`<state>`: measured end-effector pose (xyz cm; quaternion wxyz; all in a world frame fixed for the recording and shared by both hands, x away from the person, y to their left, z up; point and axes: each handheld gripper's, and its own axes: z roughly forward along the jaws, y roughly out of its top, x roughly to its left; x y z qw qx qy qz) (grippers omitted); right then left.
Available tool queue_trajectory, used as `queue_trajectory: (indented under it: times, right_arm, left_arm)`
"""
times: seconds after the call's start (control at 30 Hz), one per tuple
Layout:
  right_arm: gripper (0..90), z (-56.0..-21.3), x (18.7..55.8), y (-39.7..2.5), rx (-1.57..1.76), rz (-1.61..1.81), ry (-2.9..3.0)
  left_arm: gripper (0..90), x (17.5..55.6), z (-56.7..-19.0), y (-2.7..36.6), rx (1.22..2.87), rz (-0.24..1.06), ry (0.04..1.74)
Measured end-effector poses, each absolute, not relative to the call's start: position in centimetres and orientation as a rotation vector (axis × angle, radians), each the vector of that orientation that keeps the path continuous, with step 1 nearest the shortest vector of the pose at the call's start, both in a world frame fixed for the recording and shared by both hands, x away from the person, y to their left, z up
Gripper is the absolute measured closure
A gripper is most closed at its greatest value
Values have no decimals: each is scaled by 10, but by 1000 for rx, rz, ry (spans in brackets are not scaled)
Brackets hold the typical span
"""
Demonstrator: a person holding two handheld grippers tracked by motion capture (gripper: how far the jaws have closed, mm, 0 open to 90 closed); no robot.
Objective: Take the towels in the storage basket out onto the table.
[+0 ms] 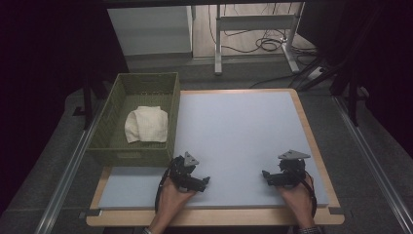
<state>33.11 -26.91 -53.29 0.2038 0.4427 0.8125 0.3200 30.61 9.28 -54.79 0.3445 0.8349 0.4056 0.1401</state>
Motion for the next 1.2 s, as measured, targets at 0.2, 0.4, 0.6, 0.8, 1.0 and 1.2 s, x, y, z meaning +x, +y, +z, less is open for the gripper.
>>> queue_trajectory:
  times: [0.2, 0.4, 0.6, 0.8, 1.0, 1.2]
  right_arm:
    - [4, -533, 331, -269, 1235, 894, 2267]
    - [4, -533, 331, -269, 1234, 893, 2266]
    - [4, -533, 331, -269, 1235, 892, 2266]
    - [4, -533, 331, -269, 1234, 893, 2266]
    - [4, -533, 331, -269, 1234, 893, 2266]
    - [4, -533, 331, -269, 1234, 893, 2266]
  left_arm:
    - [0, 306, -548, 93, 2168, 364, 1054]
    - [0, 306, -548, 93, 2166, 362, 1055]
    - [0, 306, -548, 93, 2168, 361, 1056]
    - [0, 306, -548, 93, 2172, 361, 1056]
    - [17, 306, -546, 92, 2173, 357, 1031]
    - [26, 308, -538, 82, 2195, 330, 985]
